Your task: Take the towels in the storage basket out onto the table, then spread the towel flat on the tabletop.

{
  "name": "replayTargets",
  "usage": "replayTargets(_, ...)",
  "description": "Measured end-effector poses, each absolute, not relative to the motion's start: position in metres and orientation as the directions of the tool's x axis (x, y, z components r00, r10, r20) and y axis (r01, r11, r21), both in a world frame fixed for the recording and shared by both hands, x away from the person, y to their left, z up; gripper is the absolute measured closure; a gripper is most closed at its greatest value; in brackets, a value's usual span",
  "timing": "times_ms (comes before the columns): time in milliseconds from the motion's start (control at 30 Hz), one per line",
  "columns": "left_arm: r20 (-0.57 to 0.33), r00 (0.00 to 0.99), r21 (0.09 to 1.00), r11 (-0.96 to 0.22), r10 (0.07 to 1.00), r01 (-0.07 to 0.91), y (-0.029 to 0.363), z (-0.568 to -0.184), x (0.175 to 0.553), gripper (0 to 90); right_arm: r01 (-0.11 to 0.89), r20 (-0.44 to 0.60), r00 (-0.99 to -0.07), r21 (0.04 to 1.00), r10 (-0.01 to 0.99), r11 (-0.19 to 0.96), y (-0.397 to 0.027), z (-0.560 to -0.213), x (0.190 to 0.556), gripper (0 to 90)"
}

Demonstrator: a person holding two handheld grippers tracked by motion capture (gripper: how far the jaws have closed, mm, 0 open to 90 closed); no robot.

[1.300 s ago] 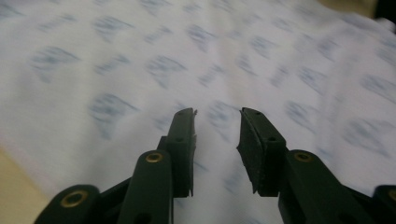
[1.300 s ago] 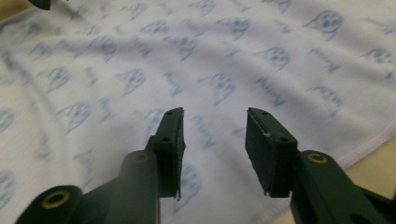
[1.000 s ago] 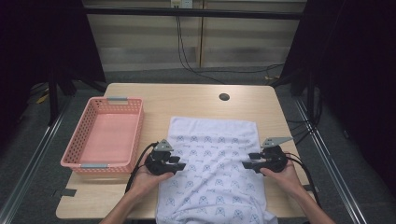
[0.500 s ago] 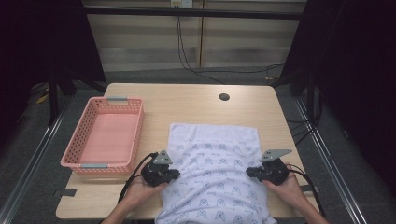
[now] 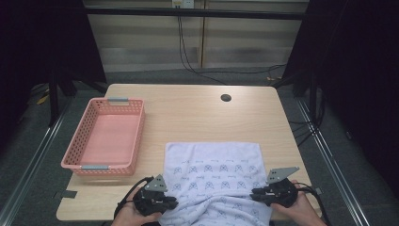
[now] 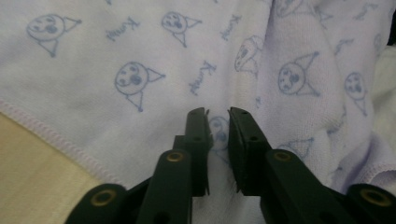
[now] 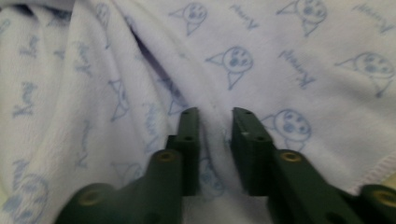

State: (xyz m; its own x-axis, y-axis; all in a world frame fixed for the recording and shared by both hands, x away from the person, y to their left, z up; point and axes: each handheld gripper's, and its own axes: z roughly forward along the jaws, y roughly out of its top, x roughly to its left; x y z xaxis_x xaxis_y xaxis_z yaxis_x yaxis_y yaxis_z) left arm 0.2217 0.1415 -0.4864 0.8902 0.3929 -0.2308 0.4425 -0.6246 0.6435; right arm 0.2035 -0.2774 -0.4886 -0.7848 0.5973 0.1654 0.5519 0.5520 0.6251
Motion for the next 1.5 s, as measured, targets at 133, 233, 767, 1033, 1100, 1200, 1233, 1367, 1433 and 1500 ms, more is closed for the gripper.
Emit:
replayTargets(133,-0.241,0.86,0.681,-0.553,0.449,0.479,0.141,-0.479,0.242,66.0,0.547,0.12,-0.724,0.699,0.679,0.46,-0.286,-0.482,0.216,59.1)
replayTargets(233,-0.235,0.859,0.7,-0.534,0.455,0.475,0.136,-0.477,0.26,62.7,0.544,0.088,-0.675,0.73,0.733,0.414,-0.293,-0.476,0.235,54.1)
replayTargets(767,-0.204,0.769,0.715,-0.444,0.606,0.54,0.126,-0.485,0.321,43.8,0.603,0.012,-0.552,0.696,0.834,0.389,-0.3,-0.5,0.339,39.8)
replayTargets(1033,-0.17,0.754,0.717,-0.445,0.635,0.537,0.125,-0.485,0.324,39.9,0.593,0.045,-0.587,0.703,0.808,0.392,-0.296,-0.504,0.333,69.2)
replayTargets(1100,-0.172,0.749,0.725,-0.433,0.64,0.536,0.125,-0.484,0.329,38.7,0.604,0.065,-0.578,0.704,0.814,0.373,-0.295,-0.504,0.331,80.8)
replayTargets(1200,-0.176,0.73,0.721,-0.419,0.66,0.552,0.123,-0.484,0.339,38.1,0.616,0.089,-0.571,0.703,0.816,0.354,-0.295,-0.504,0.329,86.5)
replayTargets(1233,-0.18,0.725,0.716,-0.416,0.665,0.56,0.122,-0.484,0.342,37.2,0.616,0.099,-0.571,0.708,0.815,0.346,-0.297,-0.504,0.33,86.8)
replayTargets(1367,-0.186,0.702,0.717,-0.393,0.687,0.576,0.121,-0.489,0.351,37.2,0.623,0.146,-0.571,0.718,0.808,0.31,-0.303,-0.501,0.331,87.1)
replayTargets(1433,-0.185,0.691,0.702,-0.398,0.699,0.591,0.123,-0.495,0.356,35.8,0.62,0.148,-0.57,0.722,0.808,0.306,-0.305,-0.5,0.329,87.1)
replayTargets(1500,-0.174,0.672,0.692,-0.397,0.72,0.603,0.128,-0.496,0.358,35.4,0.616,0.153,-0.572,0.728,0.806,0.3,-0.306,-0.499,0.327,87.0)
